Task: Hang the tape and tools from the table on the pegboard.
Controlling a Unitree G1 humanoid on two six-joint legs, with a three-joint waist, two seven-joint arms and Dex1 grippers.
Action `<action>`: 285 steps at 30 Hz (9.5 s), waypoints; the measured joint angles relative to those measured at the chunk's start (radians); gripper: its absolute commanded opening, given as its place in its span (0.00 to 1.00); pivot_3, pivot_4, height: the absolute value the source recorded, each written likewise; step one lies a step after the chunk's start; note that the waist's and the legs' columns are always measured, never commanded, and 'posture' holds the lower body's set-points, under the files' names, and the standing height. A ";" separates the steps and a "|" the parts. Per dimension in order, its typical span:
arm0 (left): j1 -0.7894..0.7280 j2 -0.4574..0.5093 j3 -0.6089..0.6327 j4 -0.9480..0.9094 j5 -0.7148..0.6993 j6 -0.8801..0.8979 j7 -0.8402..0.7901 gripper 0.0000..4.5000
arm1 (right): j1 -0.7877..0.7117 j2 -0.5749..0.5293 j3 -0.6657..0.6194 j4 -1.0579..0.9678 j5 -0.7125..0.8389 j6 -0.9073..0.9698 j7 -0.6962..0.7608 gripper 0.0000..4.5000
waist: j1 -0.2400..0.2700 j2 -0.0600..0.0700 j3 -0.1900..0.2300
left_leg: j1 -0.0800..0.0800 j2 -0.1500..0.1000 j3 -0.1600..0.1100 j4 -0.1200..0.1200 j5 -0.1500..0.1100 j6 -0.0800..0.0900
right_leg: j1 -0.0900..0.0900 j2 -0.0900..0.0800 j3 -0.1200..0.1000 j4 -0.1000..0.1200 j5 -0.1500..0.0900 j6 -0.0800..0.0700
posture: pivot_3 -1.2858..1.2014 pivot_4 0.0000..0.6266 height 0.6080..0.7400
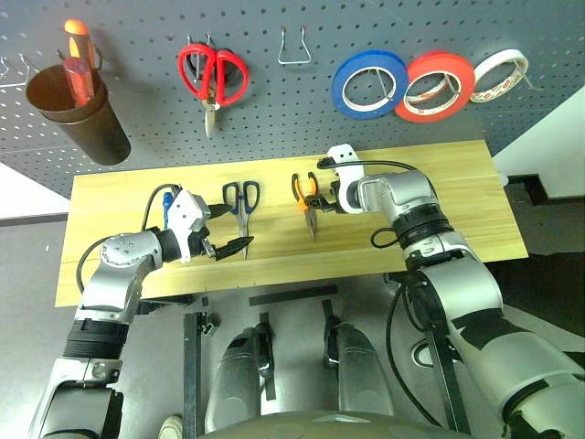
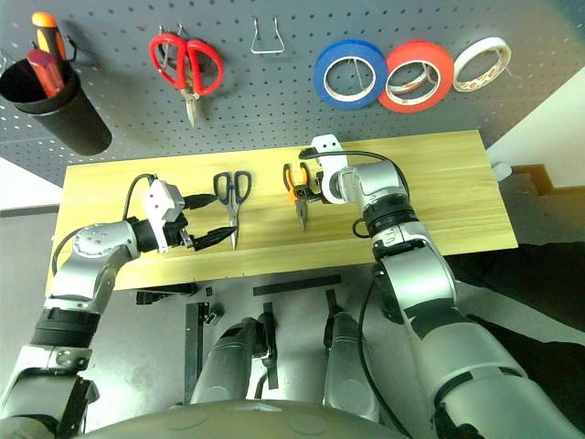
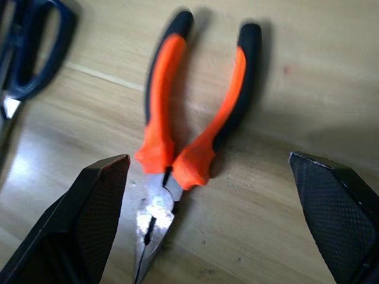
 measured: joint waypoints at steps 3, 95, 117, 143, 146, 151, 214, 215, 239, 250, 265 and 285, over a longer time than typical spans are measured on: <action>0.022 0.000 0.000 -0.029 -0.006 0.011 0.008 1.00 | -0.009 0.013 0.000 0.014 -0.006 -0.008 0.004 1.00 | 0.000 0.001 0.011 | 0.000 0.000 0.001 0.000 0.000 0.000 | 0.000 0.000 0.000 0.000 0.000 0.000 | 0.54 0.76 0.99; -0.082 -0.037 0.236 -0.105 -0.296 -0.085 0.033 1.00 | -0.080 0.073 -0.169 -0.300 0.121 -0.639 0.046 0.46 | -0.007 -0.011 -0.232 | 0.005 0.000 0.000 -0.003 0.001 -0.003 | 0.017 0.004 -0.009 -0.016 0.002 -0.001 | 0.54 0.07 0.99; -0.033 -0.026 0.204 -0.127 -0.264 -0.055 0.064 1.00 | -0.228 0.110 -0.180 0.240 0.030 -0.953 -0.040 0.46 | -0.006 -0.011 -0.232 | 0.007 0.000 -0.001 -0.003 0.001 -0.003 | 0.018 0.004 -0.008 -0.016 0.002 -0.001 | 0.55 0.13 0.99; 0.016 -0.024 0.202 -0.146 -0.263 -0.038 0.072 1.00 | -0.157 0.020 -0.211 -0.076 0.065 -0.790 0.053 1.00 | 0.004 -0.010 -0.232 | 0.018 0.000 -0.002 -0.003 0.001 -0.003 | 0.030 0.004 -0.007 -0.017 0.002 -0.001 | 0.55 0.16 0.99; 0.034 -0.012 0.191 -0.174 -0.241 0.008 0.111 1.00 | -0.037 -0.045 -0.206 -0.324 0.144 -0.603 0.144 1.00 | 0.013 -0.010 -0.232 | 0.018 0.000 -0.003 -0.003 0.001 -0.003 | 0.031 0.004 -0.007 -0.017 0.002 -0.001 | 0.55 0.17 0.99; 0.053 -0.011 0.164 -0.228 -0.197 0.123 0.233 1.00 | 0.188 -0.203 -0.136 -0.683 0.303 -0.299 0.388 1.00 | 0.030 -0.010 -0.232 | 0.018 0.000 -0.003 -0.003 0.001 -0.002 | 0.031 0.004 -0.007 -0.017 0.002 -0.001 | 0.55 0.20 0.99; -0.246 -0.628 -0.017 0.039 0.241 0.801 1.133 1.00 | 0.287 -0.415 0.042 -0.487 0.156 -0.541 0.906 1.00 | 0.038 -0.009 -0.020 | 0.015 0.001 -0.005 -0.002 -0.001 0.001 | 0.025 -0.001 -0.006 -0.016 0.002 -0.001 | 0.49 0.62 0.99; -0.257 -0.635 -0.016 0.064 0.249 0.781 1.145 1.00 | 0.284 -0.415 0.042 -0.483 0.153 -0.545 0.906 1.00 | 0.037 -0.009 -0.020 | 0.015 0.001 -0.005 -0.002 -0.001 0.001 | 0.025 -0.001 -0.006 -0.016 0.002 -0.001 | 0.49 0.62 0.99; -0.352 -0.720 0.128 0.216 0.258 0.652 1.336 0.14 | 0.263 -0.409 0.042 -0.418 0.126 -0.602 0.914 1.00 | 0.023 -0.009 -0.020 | 0.014 0.002 -0.004 -0.002 -0.001 0.001 | 0.025 -0.002 -0.007 -0.017 0.002 -0.001 | 0.49 0.57 0.99; -0.217 -0.593 0.018 0.095 0.255 0.539 1.110 0.14 | 0.241 -0.409 0.018 -0.388 0.118 -0.597 0.904 1.00 | 0.023 -0.009 -0.020 | 0.010 0.002 -0.003 -0.002 -0.001 0.001 | 0.020 -0.001 -0.007 -0.017 0.002 -0.001 | 0.49 0.51 0.99; 0.186 -0.321 0.105 -0.436 -0.014 0.370 0.598 0.14 | 0.301 -0.421 -0.098 -0.588 0.288 -0.403 0.871 1.00 | 0.030 -0.010 -0.040 | 0.000 0.001 -0.005 0.000 -0.001 0.001 | 0.016 -0.002 -0.013 -0.018 0.002 -0.001 | 0.51 0.32 0.99; 0.247 -0.297 0.190 -0.560 -0.163 -0.092 0.406 0.14 | 0.223 -0.418 -0.165 -0.638 0.409 -0.361 0.822 1.00 | 0.054 -0.012 -0.148 | 0.000 0.000 -0.005 0.001 0.000 0.000 | 0.018 0.001 -0.014 -0.018 0.002 -0.001 | 0.53 0.19 0.99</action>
